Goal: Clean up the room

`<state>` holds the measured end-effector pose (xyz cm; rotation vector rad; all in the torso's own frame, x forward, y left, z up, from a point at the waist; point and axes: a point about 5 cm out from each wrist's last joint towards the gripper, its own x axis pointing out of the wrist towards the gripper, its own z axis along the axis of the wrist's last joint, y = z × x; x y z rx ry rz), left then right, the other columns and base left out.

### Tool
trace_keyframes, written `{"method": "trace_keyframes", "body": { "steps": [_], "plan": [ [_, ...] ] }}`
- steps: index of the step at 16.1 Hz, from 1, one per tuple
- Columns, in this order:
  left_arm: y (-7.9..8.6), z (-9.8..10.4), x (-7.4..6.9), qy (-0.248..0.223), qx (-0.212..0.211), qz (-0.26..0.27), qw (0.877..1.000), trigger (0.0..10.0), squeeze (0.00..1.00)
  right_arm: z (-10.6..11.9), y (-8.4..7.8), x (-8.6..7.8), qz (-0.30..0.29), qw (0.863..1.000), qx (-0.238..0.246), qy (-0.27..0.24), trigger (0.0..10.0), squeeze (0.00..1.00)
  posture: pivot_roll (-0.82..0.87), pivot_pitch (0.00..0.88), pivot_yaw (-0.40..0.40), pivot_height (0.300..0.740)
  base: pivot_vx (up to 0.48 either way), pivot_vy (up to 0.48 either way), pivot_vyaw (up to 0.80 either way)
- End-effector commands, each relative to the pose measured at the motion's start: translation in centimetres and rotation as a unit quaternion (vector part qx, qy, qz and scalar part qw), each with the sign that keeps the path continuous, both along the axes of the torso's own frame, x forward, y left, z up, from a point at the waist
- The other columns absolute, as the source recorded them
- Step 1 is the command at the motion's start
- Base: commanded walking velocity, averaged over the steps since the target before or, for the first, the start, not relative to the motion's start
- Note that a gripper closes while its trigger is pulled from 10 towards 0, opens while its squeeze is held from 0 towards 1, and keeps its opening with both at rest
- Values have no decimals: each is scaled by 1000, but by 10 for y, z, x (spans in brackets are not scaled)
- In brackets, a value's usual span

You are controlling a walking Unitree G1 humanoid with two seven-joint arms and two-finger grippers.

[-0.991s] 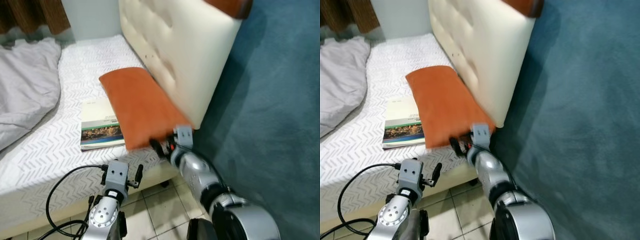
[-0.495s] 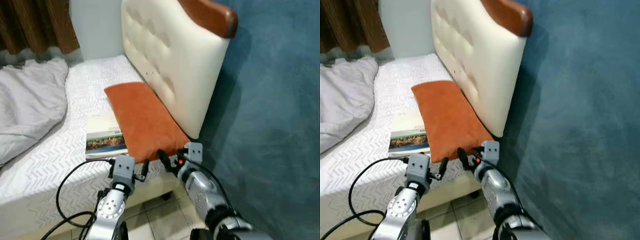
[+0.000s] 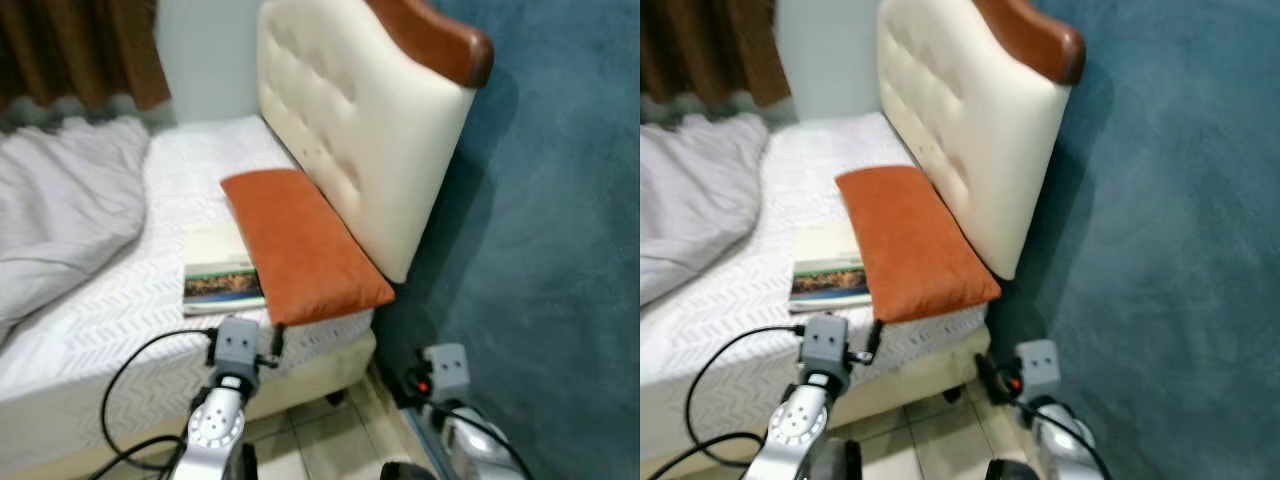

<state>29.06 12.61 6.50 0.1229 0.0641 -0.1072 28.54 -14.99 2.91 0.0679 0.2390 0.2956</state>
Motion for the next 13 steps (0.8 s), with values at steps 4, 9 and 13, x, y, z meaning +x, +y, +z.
{"method": "trace_keyframes", "body": {
  "steps": [4, 9, 13],
  "plan": [
    [-10, 3, 9, 0, -1, -11, 1000, 10000, 0, 7, 4, 4, 12, 1000, -5, -4, 10000, 0, -18, 35, -71, 605, 0, -480, 508],
    [-5, 6, 13, -9, -15, -2, 1000, 10000, 0, 12, 12, 7, 16, 1000, 2, -7, 10000, 0, -18, 39, -59, 618, 0, -184, 195],
    [-3, 8, 10, -18, -36, 14, 999, 10000, 0, 12, 12, 5, 26, 998, 52, 9, 10000, 0, -18, 39, -59, 618, 444, 0, 0]
  ]
}}
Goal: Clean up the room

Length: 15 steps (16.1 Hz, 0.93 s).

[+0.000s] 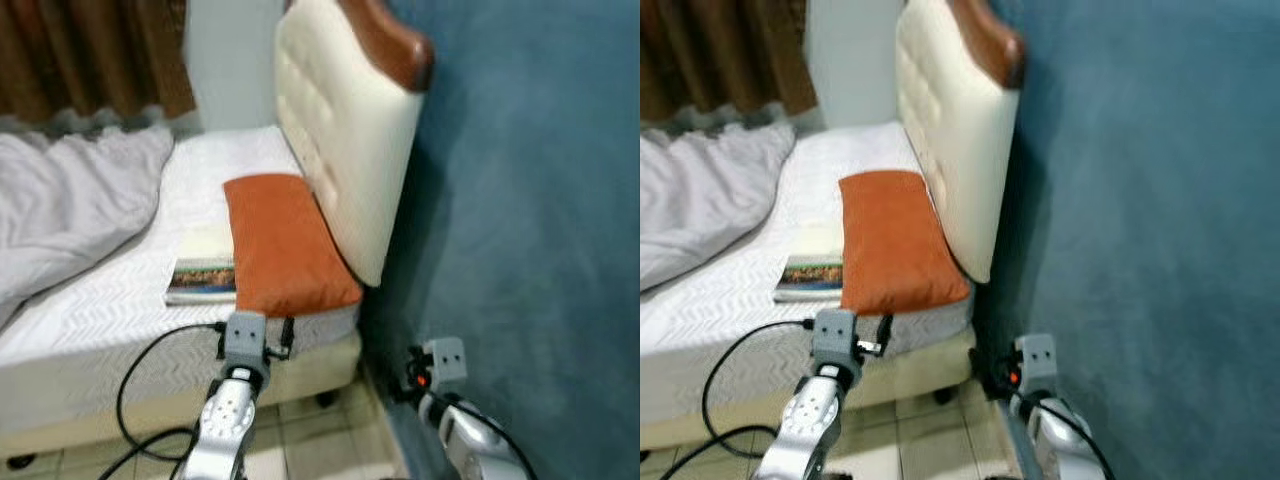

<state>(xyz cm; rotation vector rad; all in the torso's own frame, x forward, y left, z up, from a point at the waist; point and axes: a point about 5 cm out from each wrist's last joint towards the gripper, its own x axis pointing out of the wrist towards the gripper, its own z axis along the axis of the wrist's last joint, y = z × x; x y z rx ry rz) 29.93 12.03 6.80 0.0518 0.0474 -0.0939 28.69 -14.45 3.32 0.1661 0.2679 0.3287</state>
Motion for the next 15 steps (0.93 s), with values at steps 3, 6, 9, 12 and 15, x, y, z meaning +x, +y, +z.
{"method": "trace_keyframes", "body": {
  "steps": [3, 6, 9, 12, 15],
  "plan": [
    [1, 4, 1, -8, -6, 6, 1000, 10000, 0, 6, 9, 6, 24, 1000, -5, -6, 10000, 0, -10, 45, -60, 618, 442, 0, 669],
    [2, 3, 1, -5, -9, 7, 1000, 10000, 0, 4, 12, 6, 31, 999, 5, 7, 10000, 0, -3, 41, -62, 618, 444, 0, 0],
    [1, 2, -1, -3, -11, 7, 1000, 10000, 0, 1, 18, 3, 61, 998, 14, 21, 10000, 0, 2, 38, -64, 618, 442, 0, 385],
    [1, 2, 2, -1, -10, 0, 1000, 10000, 0, -4, 19, 1, 65, 997, 16, 39, 10000, 0, 3, 29, -65, 618, 447, 0, 219],
    [2, 5, 6, -6, 0, -10, 1000, 10000, 0, -8, 16, -4, 57, 997, 26, 50, 10000, 0, 3, 25, -63, 618, 451, 0, 0]
  ]
}}
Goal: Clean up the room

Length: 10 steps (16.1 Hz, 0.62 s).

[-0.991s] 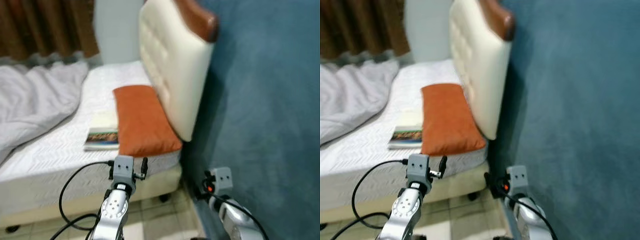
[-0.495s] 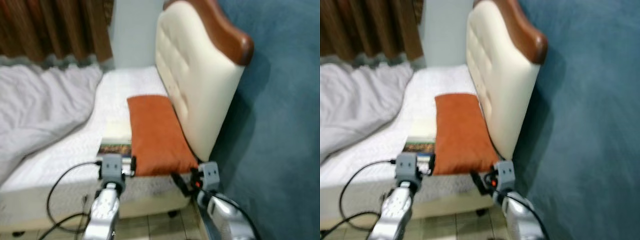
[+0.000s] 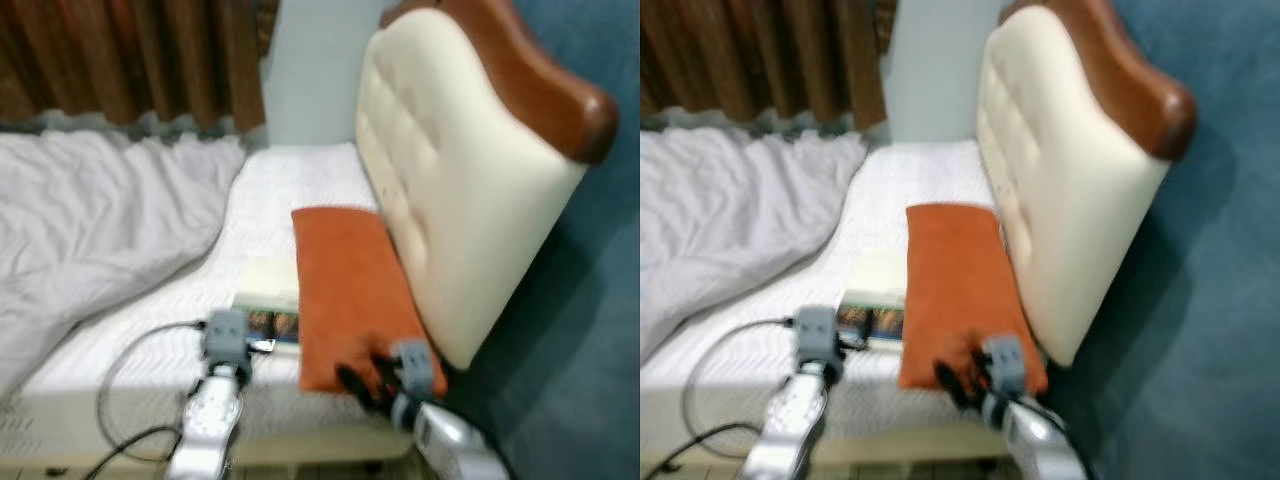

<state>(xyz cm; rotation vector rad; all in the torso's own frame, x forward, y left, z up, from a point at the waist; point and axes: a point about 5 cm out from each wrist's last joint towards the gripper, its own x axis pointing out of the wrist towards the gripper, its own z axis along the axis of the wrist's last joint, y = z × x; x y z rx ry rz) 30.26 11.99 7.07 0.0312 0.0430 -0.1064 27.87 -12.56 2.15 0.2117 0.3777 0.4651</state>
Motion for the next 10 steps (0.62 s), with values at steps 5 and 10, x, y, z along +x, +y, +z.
{"method": "trace_keyframes", "body": {
  "steps": [5, 10],
  "plan": [
    [6, 9, 7, -15, 13, -3, 1000, 10000, 0, 8, -16, 9, -74, 996, -31, -36, 10000, 0, -8, 13, -49, 618, 91, 0, 0],
    [4, 10, 8, -18, 13, -11, 1000, 10000, 0, 51, 10, 46, -69, 989, -19, -127, 10000, 0, -15, 13, -37, 618, 0, 0, 0]
  ]
}}
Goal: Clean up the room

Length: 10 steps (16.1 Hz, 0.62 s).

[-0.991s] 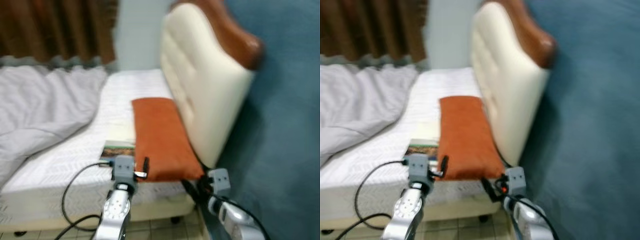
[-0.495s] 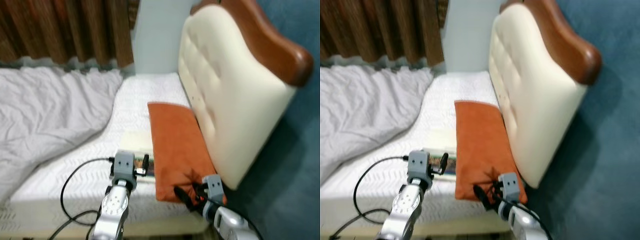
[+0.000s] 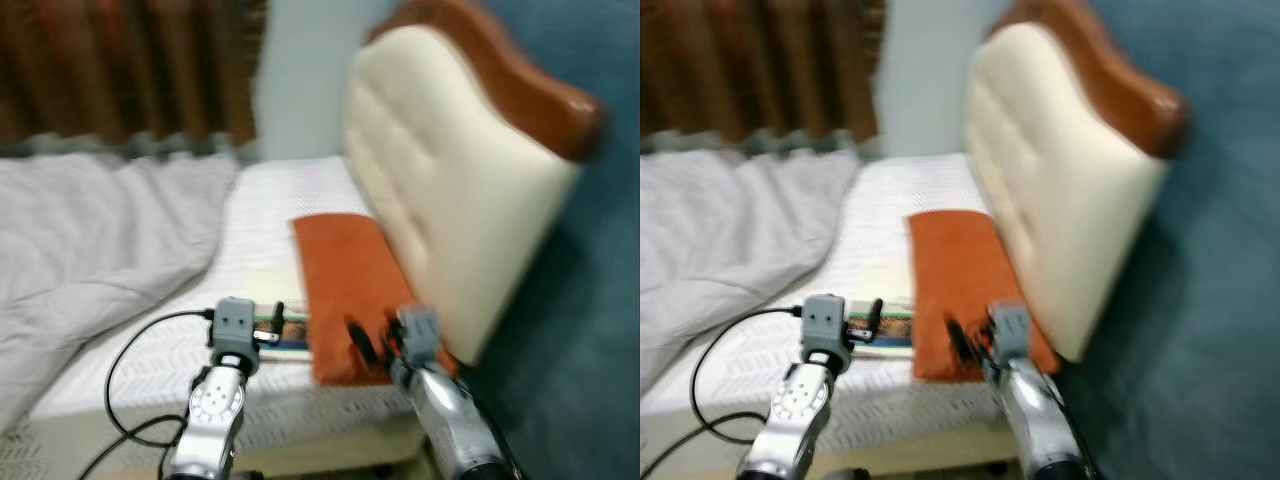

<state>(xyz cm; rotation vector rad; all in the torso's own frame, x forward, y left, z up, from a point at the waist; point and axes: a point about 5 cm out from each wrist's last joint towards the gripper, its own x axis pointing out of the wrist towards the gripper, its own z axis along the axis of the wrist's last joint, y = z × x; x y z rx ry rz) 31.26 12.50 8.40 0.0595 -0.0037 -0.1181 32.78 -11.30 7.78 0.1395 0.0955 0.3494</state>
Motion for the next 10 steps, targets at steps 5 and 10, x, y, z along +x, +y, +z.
{"method": "trace_keyframes", "body": {
  "steps": [5, 10],
  "plan": [
    [-4, -2, -1, 5, 4, -7, 1000, 10000, 0, 14, 10, 16, -9, 1000, 14, -8, 10000, 0, 3, 23, -56, 618, 0, 0, 0],
    [4, -3, -8, -1, 15, -1, 1000, 10000, 0, 0, -25, -24, -63, 997, 31, -9, 10000, 0, 5, 24, -64, 618, 0, 0, 0]
  ]
}}
